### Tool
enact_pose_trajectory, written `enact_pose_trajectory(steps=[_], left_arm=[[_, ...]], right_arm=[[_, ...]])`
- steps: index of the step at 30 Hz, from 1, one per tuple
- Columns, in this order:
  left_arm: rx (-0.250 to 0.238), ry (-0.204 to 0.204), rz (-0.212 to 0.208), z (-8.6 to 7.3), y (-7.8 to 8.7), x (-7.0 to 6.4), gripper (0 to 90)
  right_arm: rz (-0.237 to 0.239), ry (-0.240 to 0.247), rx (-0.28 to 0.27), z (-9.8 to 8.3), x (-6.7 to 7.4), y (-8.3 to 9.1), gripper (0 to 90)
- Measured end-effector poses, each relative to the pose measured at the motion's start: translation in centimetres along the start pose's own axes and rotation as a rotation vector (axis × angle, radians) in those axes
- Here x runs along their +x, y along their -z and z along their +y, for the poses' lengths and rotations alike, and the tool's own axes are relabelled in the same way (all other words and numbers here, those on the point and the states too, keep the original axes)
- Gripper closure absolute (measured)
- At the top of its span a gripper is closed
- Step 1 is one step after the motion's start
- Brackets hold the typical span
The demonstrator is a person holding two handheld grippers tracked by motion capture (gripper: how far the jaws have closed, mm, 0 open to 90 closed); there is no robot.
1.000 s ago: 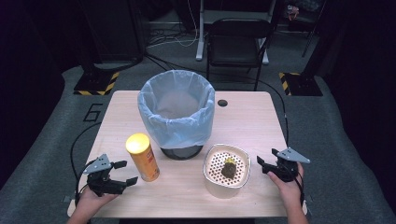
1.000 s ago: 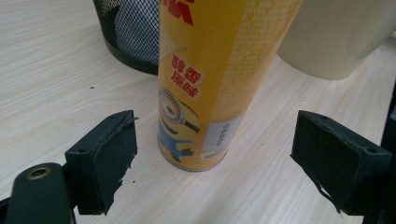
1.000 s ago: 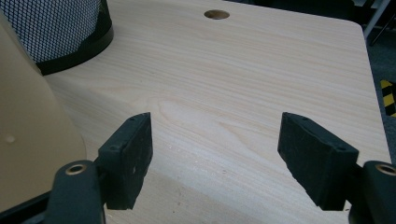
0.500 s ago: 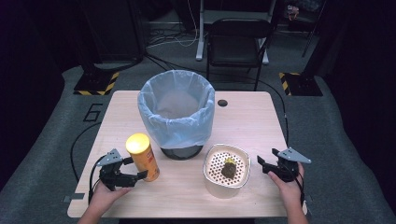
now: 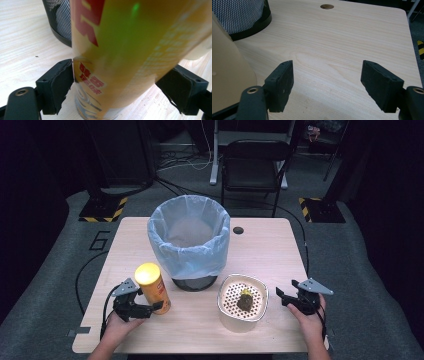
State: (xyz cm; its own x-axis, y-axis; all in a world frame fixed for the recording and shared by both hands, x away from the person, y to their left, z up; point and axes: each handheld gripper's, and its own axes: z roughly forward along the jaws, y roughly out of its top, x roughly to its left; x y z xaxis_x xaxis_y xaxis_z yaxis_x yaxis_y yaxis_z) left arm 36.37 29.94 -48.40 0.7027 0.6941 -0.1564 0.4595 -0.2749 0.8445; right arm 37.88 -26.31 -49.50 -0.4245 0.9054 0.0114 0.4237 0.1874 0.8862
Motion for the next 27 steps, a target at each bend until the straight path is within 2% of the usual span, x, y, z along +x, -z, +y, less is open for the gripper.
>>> enact_pose_trajectory(steps=[1,3,5,6,7,10,12,16,20,23,26,27], left_arm=[[0.006,-0.022,0.009,-0.1,-0.1,0.0,18.5],[-0.005,-0.009,0.014,-0.2,-0.2,-0.1,20.3],[0.008,-0.037,0.006,-0.2,-0.1,-0.1,21.1],[0.008,-0.037,0.006,-0.2,-0.1,-0.1,21.5],[0.006,-0.061,0.023,-0.2,0.1,-0.4,22.4],[0.01,-0.066,0.015,-0.2,0.1,-0.7,22.7],[0.015,-0.093,0.018,-0.1,0.3,-1.0,23.5],[0.014,-0.088,0.018,0.0,0.4,-1.2,23.9],[-0.006,-0.087,0.019,0.3,0.9,-1.4,23.9],[0.005,-0.086,0.003,1.3,2.0,-1.7,23.9],[0.016,-0.097,0.005,1.9,2.7,-1.8,23.9],[0.017,-0.081,0.004,2.1,2.9,-1.9,23.9]], right_arm=[[-0.002,-0.001,0.003,0.0,0.0,0.0,26.1],[-0.001,-0.008,0.002,0.0,0.0,0.0,26.1],[0.002,-0.005,0.004,-0.1,0.0,-0.1,26.1],[0.002,-0.005,0.004,-0.1,0.0,-0.1,26.1],[0.003,-0.004,0.011,-0.1,-0.1,-0.1,26.5],[0.002,-0.001,0.012,-0.2,-0.1,-0.1,26.6],[0.002,-0.006,0.011,-0.2,-0.1,-0.2,26.6],[-0.001,-0.006,0.012,-0.2,-0.1,-0.1,26.6],[0.0,-0.002,0.014,-0.2,-0.1,-0.2,26.8],[-0.003,-0.003,0.015,-0.2,-0.1,-0.2,26.8],[-0.007,-0.005,0.012,-0.2,-0.2,-0.1,26.8],[-0.011,-0.014,0.011,-0.2,-0.1,-0.1,26.8]])
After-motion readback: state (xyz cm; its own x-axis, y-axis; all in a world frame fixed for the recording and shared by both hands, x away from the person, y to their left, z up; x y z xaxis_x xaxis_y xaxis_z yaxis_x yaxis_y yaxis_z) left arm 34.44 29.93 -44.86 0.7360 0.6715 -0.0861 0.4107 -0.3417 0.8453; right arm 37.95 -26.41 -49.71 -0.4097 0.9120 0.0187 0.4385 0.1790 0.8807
